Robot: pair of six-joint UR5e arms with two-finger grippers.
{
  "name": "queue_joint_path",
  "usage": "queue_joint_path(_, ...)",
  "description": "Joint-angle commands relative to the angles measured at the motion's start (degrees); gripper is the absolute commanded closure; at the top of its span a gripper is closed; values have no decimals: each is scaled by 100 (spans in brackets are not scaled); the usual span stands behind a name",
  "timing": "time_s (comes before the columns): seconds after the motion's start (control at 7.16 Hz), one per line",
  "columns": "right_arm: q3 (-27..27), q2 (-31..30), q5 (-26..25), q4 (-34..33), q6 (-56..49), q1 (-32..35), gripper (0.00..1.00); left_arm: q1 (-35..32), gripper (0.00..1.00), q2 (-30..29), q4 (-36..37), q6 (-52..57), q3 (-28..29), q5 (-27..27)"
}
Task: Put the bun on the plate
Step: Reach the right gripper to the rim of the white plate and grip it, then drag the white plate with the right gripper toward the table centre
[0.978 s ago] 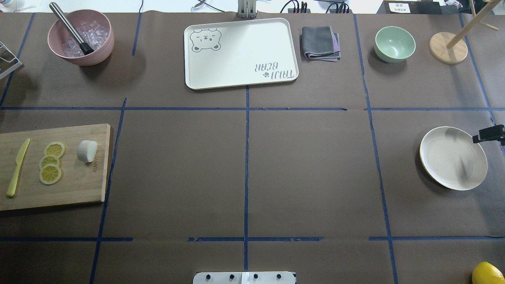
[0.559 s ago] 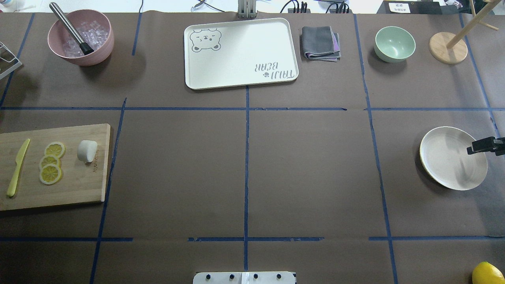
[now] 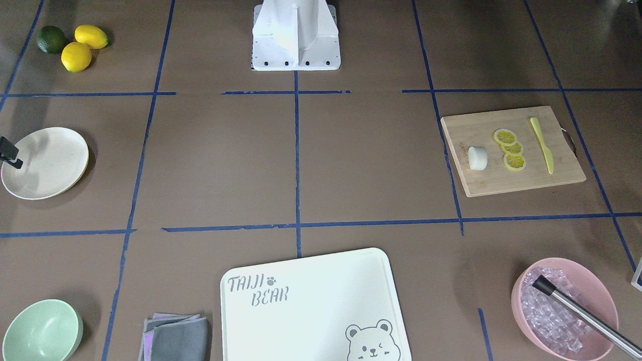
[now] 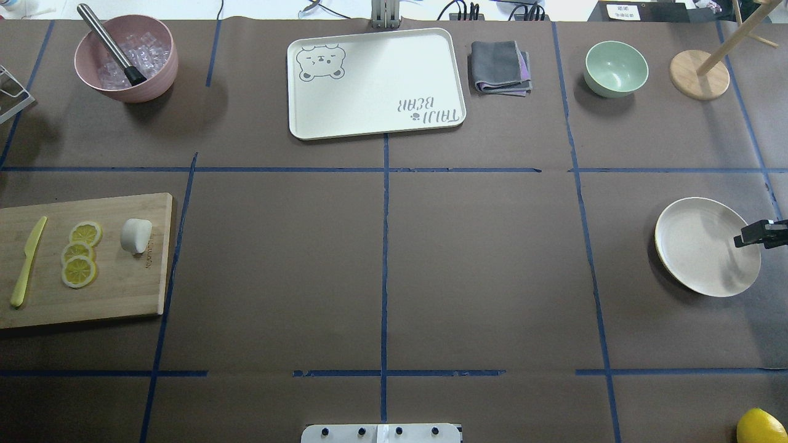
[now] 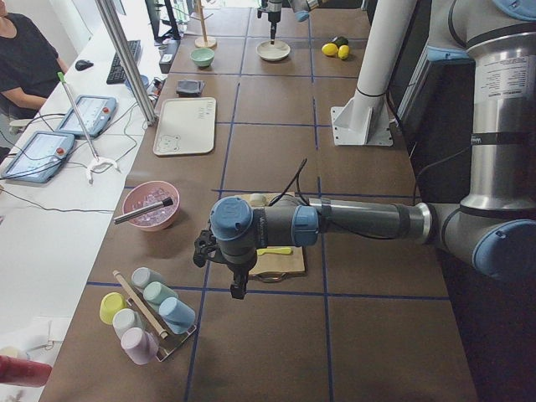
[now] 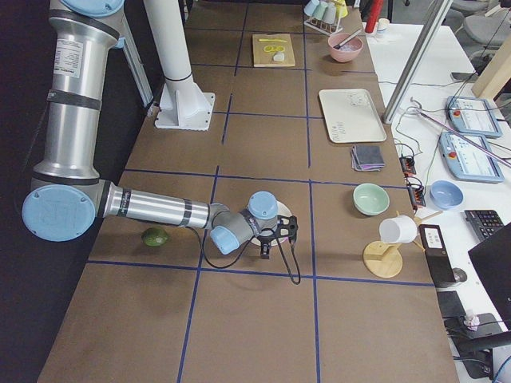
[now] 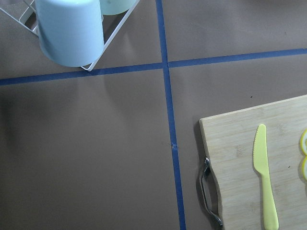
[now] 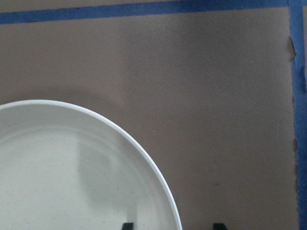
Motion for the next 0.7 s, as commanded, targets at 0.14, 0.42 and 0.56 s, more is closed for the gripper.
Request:
queue_joint_path(0.14,6,2,8,0,-17,-9,100,0,0,0,0,0,-17,-9)
queue_joint_path(0.42,494,-216,201,61,36,26,100,0,0,-8,0,0,-69,0)
queue_joint_path(0.56,881,-322,385,201,358,270,100,0,0,9,9,-9,-104,0)
